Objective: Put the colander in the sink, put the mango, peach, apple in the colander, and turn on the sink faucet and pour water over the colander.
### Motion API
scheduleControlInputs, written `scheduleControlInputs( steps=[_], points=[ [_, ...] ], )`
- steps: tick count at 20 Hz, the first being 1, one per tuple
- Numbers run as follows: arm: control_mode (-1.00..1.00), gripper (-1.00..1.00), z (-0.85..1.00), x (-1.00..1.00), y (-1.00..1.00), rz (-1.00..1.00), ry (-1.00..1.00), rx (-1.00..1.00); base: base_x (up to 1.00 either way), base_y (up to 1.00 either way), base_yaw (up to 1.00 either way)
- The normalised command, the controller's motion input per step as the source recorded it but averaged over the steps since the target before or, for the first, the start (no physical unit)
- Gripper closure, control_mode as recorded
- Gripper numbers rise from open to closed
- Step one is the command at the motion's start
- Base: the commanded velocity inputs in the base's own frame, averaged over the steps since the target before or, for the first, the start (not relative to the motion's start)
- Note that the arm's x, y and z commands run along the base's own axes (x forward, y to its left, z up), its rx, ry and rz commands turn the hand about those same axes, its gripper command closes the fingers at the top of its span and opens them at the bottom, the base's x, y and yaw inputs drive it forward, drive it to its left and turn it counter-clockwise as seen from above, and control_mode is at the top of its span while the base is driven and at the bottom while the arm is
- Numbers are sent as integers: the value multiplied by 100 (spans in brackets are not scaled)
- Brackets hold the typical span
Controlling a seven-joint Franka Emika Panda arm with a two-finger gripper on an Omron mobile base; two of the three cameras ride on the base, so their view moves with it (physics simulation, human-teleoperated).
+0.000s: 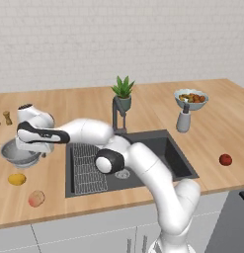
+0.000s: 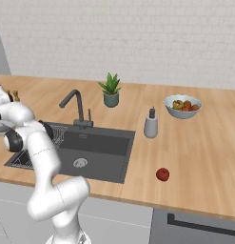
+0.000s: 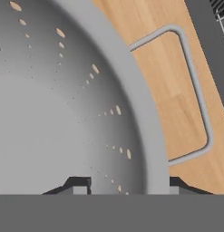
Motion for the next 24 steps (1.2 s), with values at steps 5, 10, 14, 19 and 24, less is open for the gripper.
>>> scheduleControlInputs(
  steps=[5, 10, 14, 19, 24],
  points=[
    [-100, 100, 11, -10, -5, -12, -6, 0, 0, 0, 0],
    [-100, 100, 40, -31, -9, -12, -13, 2, 0, 0, 0],
    [-100, 100, 62, -36, -18, -14, -18, 5, 0, 0, 0],
    [-100, 100, 57, -36, -25, -12, -22, 4, 0, 0, 0],
    [-100, 100, 22, -65, -74, -14, -1, 8, 0, 0, 0]
  ],
)
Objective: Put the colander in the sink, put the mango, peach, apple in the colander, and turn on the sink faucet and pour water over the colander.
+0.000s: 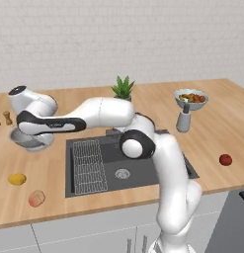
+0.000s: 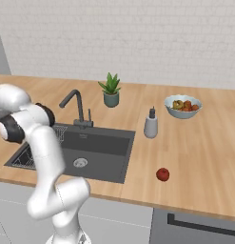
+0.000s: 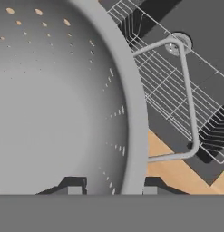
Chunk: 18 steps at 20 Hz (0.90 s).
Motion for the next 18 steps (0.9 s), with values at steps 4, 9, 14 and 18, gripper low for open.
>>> scheduleControlInputs(
  steps=[4, 9, 14, 18],
  points=[
    [-100, 100, 15, -53, -99, -15, 0, 8, 0, 0, 0],
    [-100, 100, 12, -48, -99, -18, 2, 10, 0, 0, 0],
    [-100, 100, -2, -38, -99, -15, 3, 6, 0, 0, 0],
    [-100, 100, -12, -36, -100, -5, 0, 0, 0, 0, 0]
  ],
)
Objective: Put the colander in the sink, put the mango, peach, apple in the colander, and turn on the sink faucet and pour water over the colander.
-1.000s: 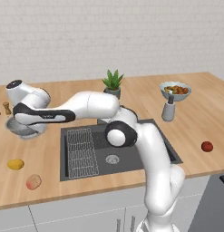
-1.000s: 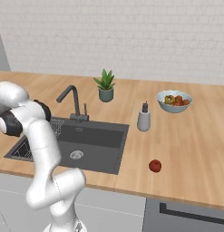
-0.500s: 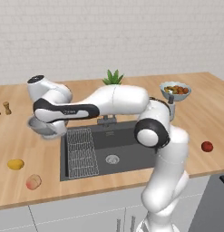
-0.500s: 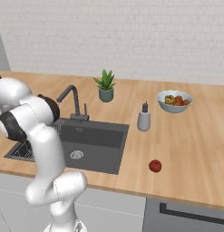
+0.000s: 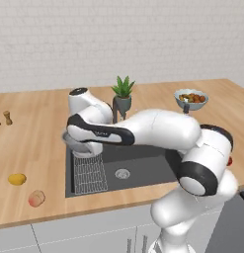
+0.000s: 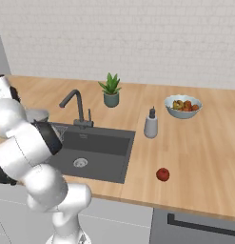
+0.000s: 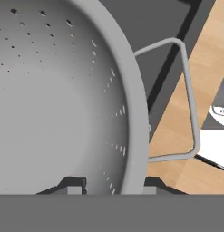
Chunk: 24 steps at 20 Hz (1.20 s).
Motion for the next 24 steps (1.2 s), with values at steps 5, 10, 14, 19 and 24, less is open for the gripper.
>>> scheduleControlInputs(
  steps=[5, 10, 14, 19, 24],
  points=[
    [-100, 100, -13, -38, -100, -1, 0, 0, 0, 0, 0],
    [-100, 100, -12, -17, -99, 0, 0, 0, 0, 0, 0],
    [-100, 100, -20, 0, -90, 7, 0, 0, 0, 0, 0],
    [-100, 100, -39, 0, -86, 20, 0, 0, 0, 0, 0],
    [-100, 100, -35, 6, -55, 14, 0, 0, 0, 0, 0]
  ],
)
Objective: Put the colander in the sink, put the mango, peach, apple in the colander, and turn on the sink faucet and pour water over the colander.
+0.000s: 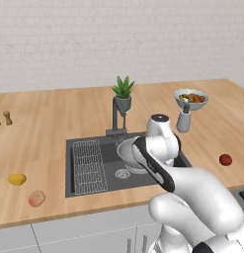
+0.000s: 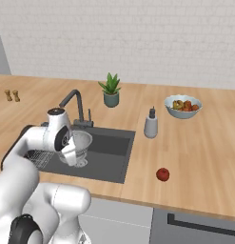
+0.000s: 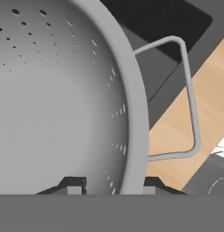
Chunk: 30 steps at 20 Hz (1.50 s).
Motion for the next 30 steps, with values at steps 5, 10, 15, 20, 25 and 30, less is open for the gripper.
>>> scheduleControlInputs(
  steps=[5, 10, 15, 20, 25, 30],
  points=[
    [-100, 100, -21, 23, -3, -2, 0, 0, 0, 0, 0],
    [-100, 100, -17, 42, 0, -2, 1, 0, 0, 0, 0],
    [-100, 100, -15, 39, -15, 4, 7, 2, 0, 0, 0],
    [-100, 100, -29, 12, -3, 12, 10, 1, 0, 0, 0],
    [-100, 100, -28, 28, 0, 8, 0, 0, 0, 0, 0],
    [-100, 100, -22, 40, 22, 1, 2, 0, 0, 0, 0]
  ],
)
